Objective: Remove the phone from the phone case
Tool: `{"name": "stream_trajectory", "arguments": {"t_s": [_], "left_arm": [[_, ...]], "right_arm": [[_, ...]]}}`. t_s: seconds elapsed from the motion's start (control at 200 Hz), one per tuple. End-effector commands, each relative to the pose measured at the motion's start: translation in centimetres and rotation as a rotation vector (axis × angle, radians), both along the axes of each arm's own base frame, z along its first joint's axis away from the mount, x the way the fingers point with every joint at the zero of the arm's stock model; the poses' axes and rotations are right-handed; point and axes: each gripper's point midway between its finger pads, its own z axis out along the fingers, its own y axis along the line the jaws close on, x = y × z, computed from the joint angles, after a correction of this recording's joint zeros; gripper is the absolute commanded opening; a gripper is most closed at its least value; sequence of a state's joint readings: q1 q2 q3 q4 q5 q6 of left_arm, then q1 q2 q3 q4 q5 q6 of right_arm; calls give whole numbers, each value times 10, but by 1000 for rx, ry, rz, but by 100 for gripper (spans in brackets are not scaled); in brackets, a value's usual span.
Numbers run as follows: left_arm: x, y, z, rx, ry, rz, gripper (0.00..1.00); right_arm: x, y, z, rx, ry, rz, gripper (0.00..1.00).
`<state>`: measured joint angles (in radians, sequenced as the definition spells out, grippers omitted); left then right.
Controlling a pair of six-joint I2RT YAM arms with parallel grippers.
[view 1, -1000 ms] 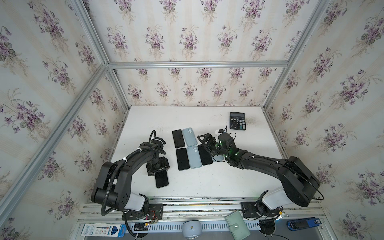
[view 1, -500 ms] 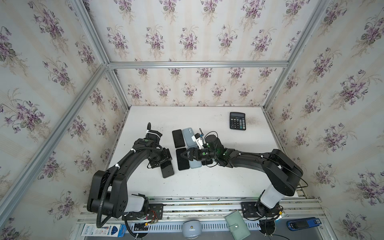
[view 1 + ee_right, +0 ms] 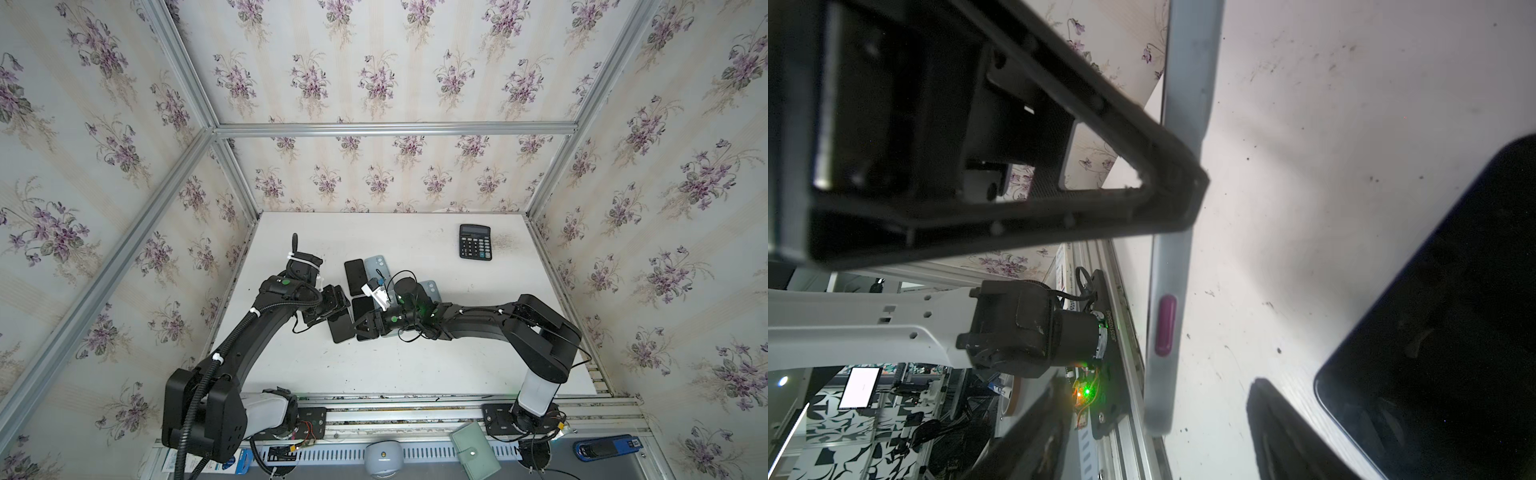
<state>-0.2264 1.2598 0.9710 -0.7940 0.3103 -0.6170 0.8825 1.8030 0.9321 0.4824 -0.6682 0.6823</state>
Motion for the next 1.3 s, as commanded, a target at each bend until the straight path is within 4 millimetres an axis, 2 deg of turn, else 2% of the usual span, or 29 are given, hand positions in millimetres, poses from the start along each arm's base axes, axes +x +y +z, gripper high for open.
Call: {"name": "stream_trajectory", "arguments": {"t_s": [0.0, 0.145, 0.27, 0.35, 0.375, 0.5, 0.56, 0.62, 0.73, 0.785, 0.894, 0.964, 1.044, 1.164, 1.229, 1.294], "left_arm": [[6, -6, 12, -27, -35, 5, 59], [7, -11, 19, -40, -60, -6, 59], [7, -13, 19, -40, -63, -10, 59], [8, -14, 18, -44, -66, -5, 59], [8, -13, 28, -54, -101, -2, 59], [13, -16, 40, -70, -148, 5, 59], [16, -18, 49, -89, -179, 6, 59], [20, -22, 62, -119, -217, 1, 66], [29, -29, 96, -178, -313, -4, 97], [35, -30, 121, -191, -381, -10, 100], [47, -25, 181, -176, -553, -32, 100], [55, -17, 212, -122, -657, -40, 100], [63, -12, 238, -70, -747, -67, 100], [71, -35, 271, -77, -855, -246, 100], [73, -54, 285, -89, -912, -377, 100], [66, -70, 302, -104, -989, -504, 100]], "right_arm": [[2, 8, 11, 40, -35, 23, 64], [5, 12, 11, 36, -36, 17, 54], [7, 13, 14, 43, -36, 9, 38], [7, 13, 16, 48, -34, 8, 22], [7, 13, 16, 50, -35, 9, 16], [5, 11, 20, 57, -47, 7, 0], [5, 9, 23, 56, -59, -1, 0], [5, 6, 30, 62, -79, -7, 0], [7, -1, 47, 80, -126, -30, 0], [12, -9, 53, 72, -131, -60, 0], [32, -45, 61, 28, -122, -158, 0], [50, -83, 67, -21, -148, -252, 0], [67, -131, 77, -79, -231, -343, 0], [86, -196, 110, -98, -431, -440, 0], [88, -219, 132, -77, -572, -462, 0], [85, -231, 152, -43, -718, -456, 0]]}}
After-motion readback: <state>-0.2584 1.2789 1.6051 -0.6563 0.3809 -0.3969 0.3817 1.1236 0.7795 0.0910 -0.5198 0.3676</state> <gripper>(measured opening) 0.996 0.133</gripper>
